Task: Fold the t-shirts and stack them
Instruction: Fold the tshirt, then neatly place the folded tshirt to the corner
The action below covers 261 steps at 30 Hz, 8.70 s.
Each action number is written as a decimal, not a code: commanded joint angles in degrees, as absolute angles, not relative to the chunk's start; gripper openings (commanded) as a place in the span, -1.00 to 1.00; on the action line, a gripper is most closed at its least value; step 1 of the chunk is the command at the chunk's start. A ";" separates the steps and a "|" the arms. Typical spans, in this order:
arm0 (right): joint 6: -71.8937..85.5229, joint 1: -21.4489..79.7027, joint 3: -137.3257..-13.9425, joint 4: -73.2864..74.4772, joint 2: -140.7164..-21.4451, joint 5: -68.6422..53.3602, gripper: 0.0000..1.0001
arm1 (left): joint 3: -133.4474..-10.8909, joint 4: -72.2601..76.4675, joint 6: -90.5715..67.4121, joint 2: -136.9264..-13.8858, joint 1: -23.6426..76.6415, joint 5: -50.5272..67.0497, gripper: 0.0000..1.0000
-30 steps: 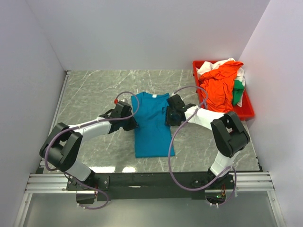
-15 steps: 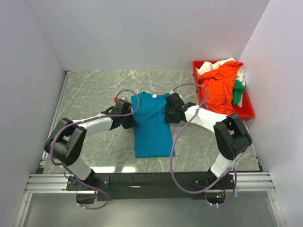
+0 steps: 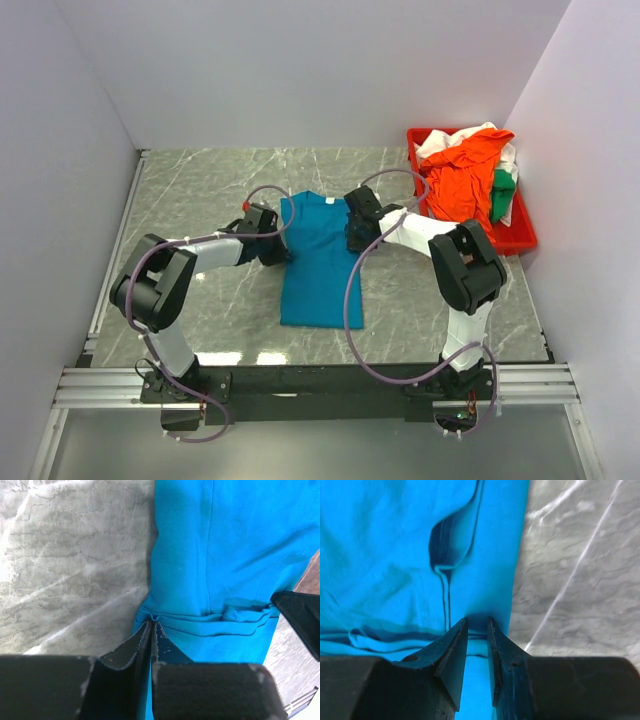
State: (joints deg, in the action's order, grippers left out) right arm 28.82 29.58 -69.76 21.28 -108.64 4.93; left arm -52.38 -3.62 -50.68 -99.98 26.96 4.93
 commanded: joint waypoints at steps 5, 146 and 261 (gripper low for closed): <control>27.95 26.72 -70.93 22.33 -107.76 5.89 -0.40 | -53.61 -6.06 -48.17 -98.80 25.67 3.69 -0.75; 42.10 40.69 -32.95 34.01 -30.31 -5.81 -1.00 | -35.85 -28.30 -60.39 -47.79 53.88 -6.15 -0.99; 31.11 24.79 -63.02 17.23 -82.45 -9.31 0.03 | -63.28 -7.99 -56.41 -109.25 19.69 8.62 -0.99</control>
